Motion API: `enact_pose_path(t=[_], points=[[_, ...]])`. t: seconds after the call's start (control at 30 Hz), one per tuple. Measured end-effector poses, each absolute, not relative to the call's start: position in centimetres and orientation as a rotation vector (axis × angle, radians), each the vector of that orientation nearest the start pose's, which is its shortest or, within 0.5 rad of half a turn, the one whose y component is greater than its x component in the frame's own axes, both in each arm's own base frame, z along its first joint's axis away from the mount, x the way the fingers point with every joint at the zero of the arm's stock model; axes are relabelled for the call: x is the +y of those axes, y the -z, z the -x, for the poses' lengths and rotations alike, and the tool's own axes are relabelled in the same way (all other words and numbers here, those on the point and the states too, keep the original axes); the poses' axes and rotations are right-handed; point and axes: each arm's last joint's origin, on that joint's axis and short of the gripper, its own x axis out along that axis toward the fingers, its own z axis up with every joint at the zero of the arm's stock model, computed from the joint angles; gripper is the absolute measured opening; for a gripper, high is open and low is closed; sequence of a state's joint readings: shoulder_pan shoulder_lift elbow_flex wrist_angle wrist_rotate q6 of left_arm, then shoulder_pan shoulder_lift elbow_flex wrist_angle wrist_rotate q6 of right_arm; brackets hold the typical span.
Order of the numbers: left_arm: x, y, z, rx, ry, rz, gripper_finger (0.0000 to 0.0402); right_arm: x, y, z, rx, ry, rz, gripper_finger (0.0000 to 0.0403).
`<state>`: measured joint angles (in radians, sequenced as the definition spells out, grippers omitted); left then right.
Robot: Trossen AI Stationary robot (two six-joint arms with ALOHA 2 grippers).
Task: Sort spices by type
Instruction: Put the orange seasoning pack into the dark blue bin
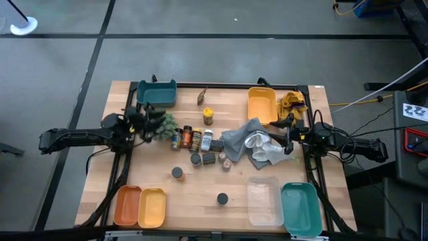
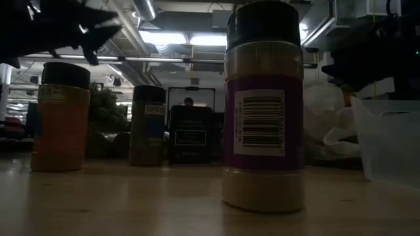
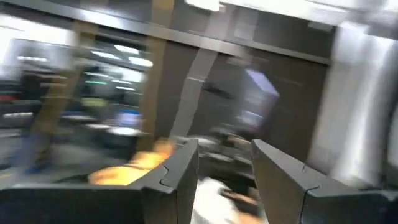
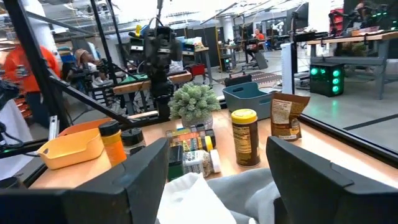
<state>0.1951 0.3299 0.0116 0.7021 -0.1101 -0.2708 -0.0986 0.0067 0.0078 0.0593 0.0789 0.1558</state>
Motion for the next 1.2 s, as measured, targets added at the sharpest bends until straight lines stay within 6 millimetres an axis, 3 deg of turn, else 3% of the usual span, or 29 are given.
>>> enact_pose_path(t=[0.17, 0.3, 0.5, 0.67, 0.87, 1.2], points=[[3.0, -20.8, -11.1, -0.413, -0.441, 0.24, 0.0137, -1.2, -17.1, -9.7, -0.075, 0.188, -0.155, 0.0269], [3.3, -22.9, -12.1, -0.39, -0.462, 0.163, 0.0137, -1.2, -17.1, -9.7, -0.076, 0.194, -0.155, 0.0269], [3.9, -27.1, -15.5, -0.32, -0.493, 0.003, 0.0137, -1.3, -17.2, -9.6, -0.079, 0.212, -0.156, 0.0269], [4.7, -28.9, -18.7, -0.253, -0.507, -0.068, 0.0137, -1.3, -17.2, -9.6, -0.08, 0.217, -0.156, 0.0269], [6.1, -29.2, -21.1, -0.213, -0.545, -0.035, 0.0147, -1.3, -17.2, -9.6, -0.081, 0.217, -0.156, 0.0269], [9.4, -27.1, -23.1, -0.114, -0.65, 0.062, 0.0226, -1.3, -17.9, -9.6, -0.154, 0.209, -0.154, 0.0269]])
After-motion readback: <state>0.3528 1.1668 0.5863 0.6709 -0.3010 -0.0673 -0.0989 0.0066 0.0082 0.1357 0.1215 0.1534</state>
